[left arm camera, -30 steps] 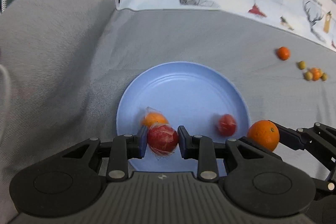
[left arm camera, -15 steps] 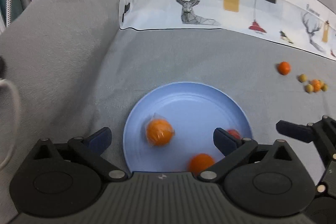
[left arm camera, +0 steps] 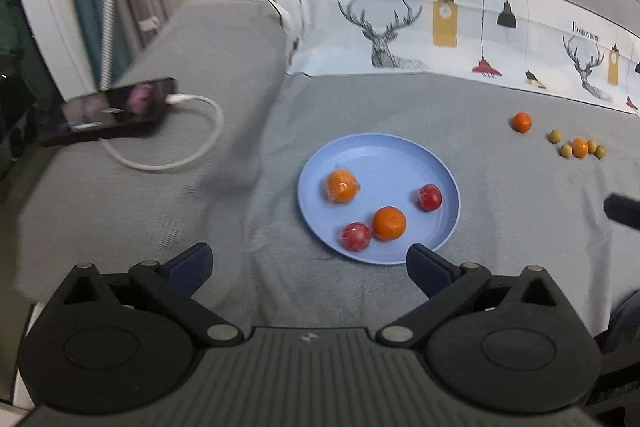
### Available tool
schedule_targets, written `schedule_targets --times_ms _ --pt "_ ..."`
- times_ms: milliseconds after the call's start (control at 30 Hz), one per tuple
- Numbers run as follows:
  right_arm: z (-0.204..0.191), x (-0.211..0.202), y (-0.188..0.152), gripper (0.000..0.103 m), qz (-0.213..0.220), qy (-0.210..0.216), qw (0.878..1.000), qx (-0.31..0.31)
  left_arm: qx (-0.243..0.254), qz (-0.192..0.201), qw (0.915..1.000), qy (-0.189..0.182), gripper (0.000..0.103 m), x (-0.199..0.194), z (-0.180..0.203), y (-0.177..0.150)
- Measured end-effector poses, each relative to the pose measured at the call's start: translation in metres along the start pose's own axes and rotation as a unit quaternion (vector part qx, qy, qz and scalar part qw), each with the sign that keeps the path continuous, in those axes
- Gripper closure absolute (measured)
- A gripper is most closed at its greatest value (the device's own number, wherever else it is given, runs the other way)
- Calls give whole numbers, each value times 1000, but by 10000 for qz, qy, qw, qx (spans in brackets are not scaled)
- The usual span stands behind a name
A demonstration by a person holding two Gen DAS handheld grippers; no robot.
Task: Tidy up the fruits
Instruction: 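Withdraw both tools from the plate toward the remaining fruits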
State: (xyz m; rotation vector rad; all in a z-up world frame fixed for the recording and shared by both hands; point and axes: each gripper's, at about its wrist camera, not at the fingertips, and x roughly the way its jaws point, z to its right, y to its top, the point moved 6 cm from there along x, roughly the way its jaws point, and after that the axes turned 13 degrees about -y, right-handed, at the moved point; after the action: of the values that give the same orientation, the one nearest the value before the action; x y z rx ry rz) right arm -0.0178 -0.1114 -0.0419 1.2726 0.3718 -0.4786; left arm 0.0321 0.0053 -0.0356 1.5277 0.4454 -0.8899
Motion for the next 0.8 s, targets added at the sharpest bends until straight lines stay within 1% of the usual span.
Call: schedule_targets --times_ms 67,133,200,333,433,533,633,800 --pt "3 -10 -4 1 -49 0 9999 129 -34 34 10000 82 0 -12 0 0" --pt "7 -19 -7 1 -46 -18 9995 303 -55 149 9998 99 0 -22 0 1" --pt "12 -28 -8 1 39 -114 9990 421 -120 84 9998 119 0 -27 1 0" --pt "21 -44 -5 1 298 -351 9972 594 -333 -147 9993 -27 0 -30 4 -9" --pt "27 -51 -7 1 343 -509 9956 710 -269 -88 9996 24 0 -36 8 -12" --pt "31 -56 -9 0 380 -610 9944 769 -137 2 9999 -24 0 -43 13 -12" --pt "29 -59 -10 0 356 -567 9945 806 -75 109 9999 -21 0 -49 18 -11" --pt "26 -60 -10 0 276 -492 9949 836 -30 155 9999 62 0 -53 21 -12"
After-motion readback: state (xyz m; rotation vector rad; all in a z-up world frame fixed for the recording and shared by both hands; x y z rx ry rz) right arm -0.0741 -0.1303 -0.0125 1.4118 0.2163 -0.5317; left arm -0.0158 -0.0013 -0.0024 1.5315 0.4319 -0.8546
